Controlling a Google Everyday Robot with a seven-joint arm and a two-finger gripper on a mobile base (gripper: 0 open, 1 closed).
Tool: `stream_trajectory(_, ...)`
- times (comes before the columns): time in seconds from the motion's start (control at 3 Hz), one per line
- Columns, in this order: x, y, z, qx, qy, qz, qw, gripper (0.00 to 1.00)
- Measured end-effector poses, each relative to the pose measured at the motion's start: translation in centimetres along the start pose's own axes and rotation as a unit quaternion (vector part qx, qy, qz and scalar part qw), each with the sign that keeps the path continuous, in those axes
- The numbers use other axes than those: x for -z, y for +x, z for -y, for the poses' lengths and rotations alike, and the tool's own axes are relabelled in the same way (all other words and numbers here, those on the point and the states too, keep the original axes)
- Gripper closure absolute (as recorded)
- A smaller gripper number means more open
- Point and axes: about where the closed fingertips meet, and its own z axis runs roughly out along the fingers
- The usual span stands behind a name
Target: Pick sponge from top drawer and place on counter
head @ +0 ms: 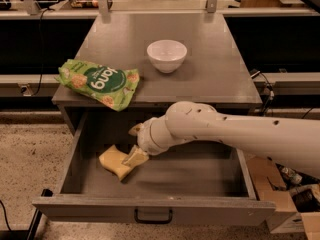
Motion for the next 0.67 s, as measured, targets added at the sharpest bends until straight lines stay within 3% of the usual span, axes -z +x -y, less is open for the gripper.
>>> stream_trajectory(0.67, -3.5, 0.3, -0.2, -0.042, 0.011, -0.005, 0.9990, 0.31)
